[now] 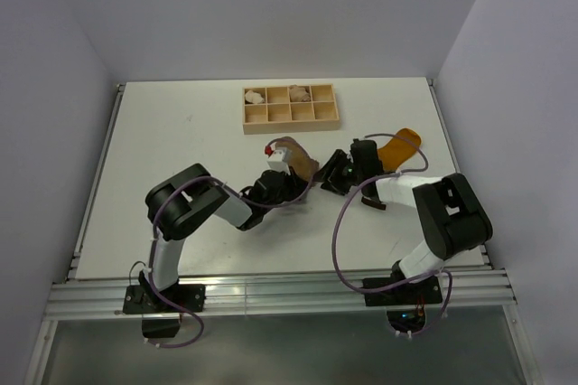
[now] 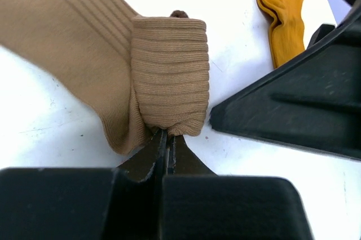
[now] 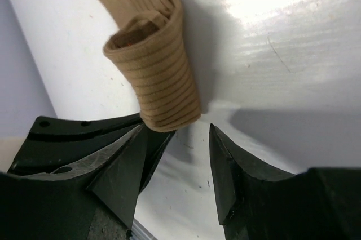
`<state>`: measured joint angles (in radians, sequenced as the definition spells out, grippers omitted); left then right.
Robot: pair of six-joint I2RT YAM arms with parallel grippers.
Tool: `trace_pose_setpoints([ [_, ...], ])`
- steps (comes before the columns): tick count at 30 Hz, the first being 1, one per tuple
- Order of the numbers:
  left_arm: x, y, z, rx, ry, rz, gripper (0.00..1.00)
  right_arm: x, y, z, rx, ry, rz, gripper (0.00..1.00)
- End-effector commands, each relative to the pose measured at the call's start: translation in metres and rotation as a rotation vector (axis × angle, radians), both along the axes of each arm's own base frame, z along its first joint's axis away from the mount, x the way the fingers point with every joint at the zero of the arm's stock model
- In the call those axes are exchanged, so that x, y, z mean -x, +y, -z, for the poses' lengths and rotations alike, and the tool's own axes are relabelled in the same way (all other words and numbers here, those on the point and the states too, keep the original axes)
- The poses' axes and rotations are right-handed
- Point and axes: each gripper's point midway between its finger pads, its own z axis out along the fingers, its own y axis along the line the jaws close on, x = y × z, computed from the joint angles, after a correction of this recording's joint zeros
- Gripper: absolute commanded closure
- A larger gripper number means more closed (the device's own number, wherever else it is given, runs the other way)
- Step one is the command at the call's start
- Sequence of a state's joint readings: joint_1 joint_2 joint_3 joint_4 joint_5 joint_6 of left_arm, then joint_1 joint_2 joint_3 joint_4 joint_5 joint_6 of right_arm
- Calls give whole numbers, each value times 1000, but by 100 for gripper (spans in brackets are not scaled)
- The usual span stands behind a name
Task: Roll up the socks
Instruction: Roll the sock at the center of the board.
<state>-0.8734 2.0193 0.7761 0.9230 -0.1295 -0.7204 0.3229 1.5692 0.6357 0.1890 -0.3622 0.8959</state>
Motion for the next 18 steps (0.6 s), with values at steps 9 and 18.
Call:
trace_pose_setpoints([
  [9, 11, 7, 10, 13, 119, 99, 100, -28, 4, -41, -162, -287, 21, 44],
  [18, 11, -1, 5, 13, 134, 151, 100, -21, -1, -19, -204, -266, 90, 44],
])
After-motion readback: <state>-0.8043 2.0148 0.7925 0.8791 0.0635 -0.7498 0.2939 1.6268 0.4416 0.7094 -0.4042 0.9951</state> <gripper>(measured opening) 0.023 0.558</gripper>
